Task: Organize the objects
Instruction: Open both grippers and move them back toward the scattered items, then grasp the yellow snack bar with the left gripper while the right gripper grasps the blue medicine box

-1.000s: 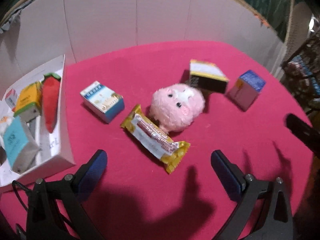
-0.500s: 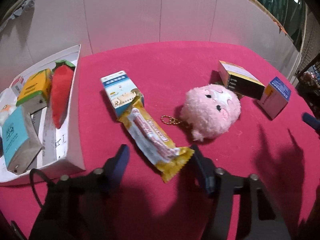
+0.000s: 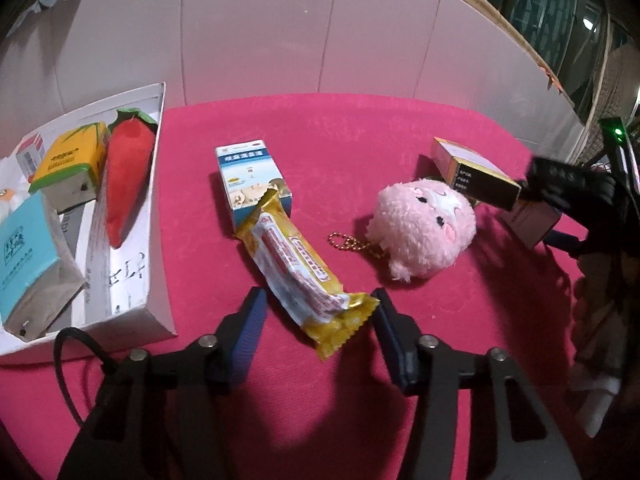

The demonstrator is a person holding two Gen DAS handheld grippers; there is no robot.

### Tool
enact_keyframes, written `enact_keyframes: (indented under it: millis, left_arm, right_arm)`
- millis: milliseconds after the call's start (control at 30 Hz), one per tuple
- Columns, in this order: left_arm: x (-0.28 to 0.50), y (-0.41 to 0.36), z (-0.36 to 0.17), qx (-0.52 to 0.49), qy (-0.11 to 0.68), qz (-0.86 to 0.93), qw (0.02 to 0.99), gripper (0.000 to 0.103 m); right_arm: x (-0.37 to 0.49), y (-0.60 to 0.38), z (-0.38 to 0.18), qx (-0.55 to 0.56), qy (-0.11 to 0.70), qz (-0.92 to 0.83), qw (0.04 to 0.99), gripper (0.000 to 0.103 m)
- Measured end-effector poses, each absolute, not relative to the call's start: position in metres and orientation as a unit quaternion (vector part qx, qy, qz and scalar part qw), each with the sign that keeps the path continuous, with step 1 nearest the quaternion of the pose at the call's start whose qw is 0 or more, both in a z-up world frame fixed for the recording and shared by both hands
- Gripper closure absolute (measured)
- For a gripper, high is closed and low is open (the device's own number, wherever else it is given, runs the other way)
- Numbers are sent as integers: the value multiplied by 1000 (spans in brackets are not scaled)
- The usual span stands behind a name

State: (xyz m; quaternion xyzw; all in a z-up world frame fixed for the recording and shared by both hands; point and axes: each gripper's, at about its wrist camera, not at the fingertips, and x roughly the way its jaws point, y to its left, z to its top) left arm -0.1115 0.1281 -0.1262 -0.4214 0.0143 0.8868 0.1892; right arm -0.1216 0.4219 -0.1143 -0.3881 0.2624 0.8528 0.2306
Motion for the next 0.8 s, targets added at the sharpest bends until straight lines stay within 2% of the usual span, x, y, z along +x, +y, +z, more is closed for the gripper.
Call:
enact_keyframes:
  millis: [67,133,233,500,800]
  left_arm:
    - [-112,127,-124,-422,10,886,192,59]
    - [-108,125,-123,-421,8,886,192,66]
    - [-102,117,-121,-419,6,884,205,71]
    - [-54,110,-115,-401,34,876,267,73]
    - [-37,111,-98,-382,46,883,271,73]
  right_arm:
    - [-111,424,-114,-386,259,858,220,29]
    - [-97,425,-114,-380,262,863,203,35]
    - [-76,424,-112,-369,267,872,178,41]
    - [-16,406,-115,-350,279,886,120,43]
    - [9,391,-96,-335,271,898,90,46]
